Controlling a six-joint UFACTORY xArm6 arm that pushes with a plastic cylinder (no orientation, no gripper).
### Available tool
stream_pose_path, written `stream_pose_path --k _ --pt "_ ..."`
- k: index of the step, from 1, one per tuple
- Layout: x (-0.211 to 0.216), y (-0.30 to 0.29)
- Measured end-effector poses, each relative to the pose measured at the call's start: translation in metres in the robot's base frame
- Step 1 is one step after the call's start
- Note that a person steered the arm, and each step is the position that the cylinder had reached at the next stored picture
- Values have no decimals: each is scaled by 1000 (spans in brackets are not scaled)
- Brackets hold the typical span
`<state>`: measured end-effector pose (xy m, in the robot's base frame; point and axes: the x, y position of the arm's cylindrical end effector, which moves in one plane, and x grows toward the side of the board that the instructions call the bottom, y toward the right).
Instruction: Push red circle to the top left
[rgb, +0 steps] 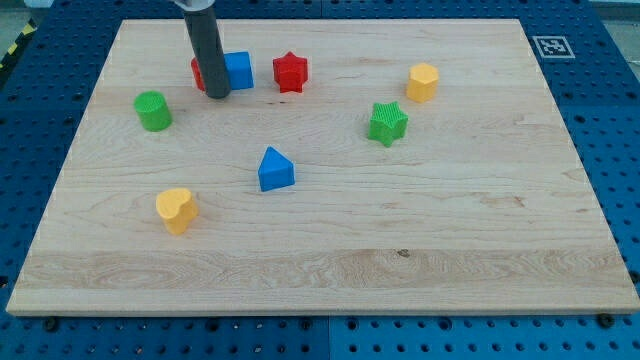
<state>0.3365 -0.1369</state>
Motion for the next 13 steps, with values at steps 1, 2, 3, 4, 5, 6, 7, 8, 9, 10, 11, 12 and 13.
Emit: stream_pose_path --k 1,2,3,4,5,6,7,8,9,10,11,12,13 --pt "-19 0" --pt "-44 0" --pt "-48 0" --pt "-48 -3" --pt "-48 -21" --pt "-47 -25" --pt "-44 -31" --pt "-41 -32" --pt "-41 -37" --pt "-41 -56" --pt "-41 -57" --pt "-46 -57" --pt "-56 -58"
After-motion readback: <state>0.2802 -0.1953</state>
